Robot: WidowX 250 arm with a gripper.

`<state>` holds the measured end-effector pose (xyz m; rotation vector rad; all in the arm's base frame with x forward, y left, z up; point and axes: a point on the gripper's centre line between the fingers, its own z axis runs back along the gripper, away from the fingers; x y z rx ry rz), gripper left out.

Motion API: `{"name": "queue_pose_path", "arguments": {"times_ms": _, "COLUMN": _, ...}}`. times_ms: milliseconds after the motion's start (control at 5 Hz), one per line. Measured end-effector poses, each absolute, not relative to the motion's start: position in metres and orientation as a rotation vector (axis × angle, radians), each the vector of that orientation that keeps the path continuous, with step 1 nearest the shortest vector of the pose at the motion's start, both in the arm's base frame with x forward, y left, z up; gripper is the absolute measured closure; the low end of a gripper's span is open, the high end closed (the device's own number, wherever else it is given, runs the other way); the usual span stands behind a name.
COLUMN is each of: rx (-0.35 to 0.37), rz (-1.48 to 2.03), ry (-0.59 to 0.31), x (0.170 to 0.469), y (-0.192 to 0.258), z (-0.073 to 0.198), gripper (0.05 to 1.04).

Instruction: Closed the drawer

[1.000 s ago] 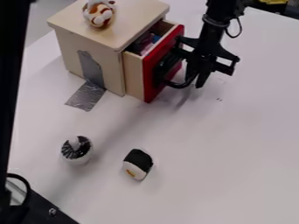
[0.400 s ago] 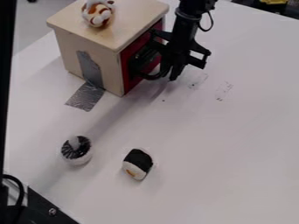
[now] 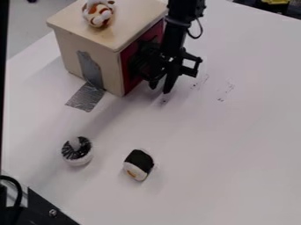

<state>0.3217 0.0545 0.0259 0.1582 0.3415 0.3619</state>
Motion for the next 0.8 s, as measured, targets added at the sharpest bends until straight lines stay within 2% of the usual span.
{"name": "queue_pose_path", "arguments": {"times_ms": 200, "rx": 0.119, "rz": 0.396, "ry": 0.323, "x": 0.333, "y": 0.051, "z": 0.038, "gripper": 0.385}}
{"name": "queue_pose_path", "arguments": {"times_ms": 400, "rx": 0.105, "rz": 0.341, "ry": 0.287, "x": 0.349, "y": 0.041, "z": 0.055, "gripper": 0.12}}
{"name": "queue_pose_path", "arguments": {"times_ms": 800, "rx": 0.078, "rz": 0.143, "ry": 0.079, "x": 0.369, "y": 0.019, "z": 0.127, "gripper": 0.087}}
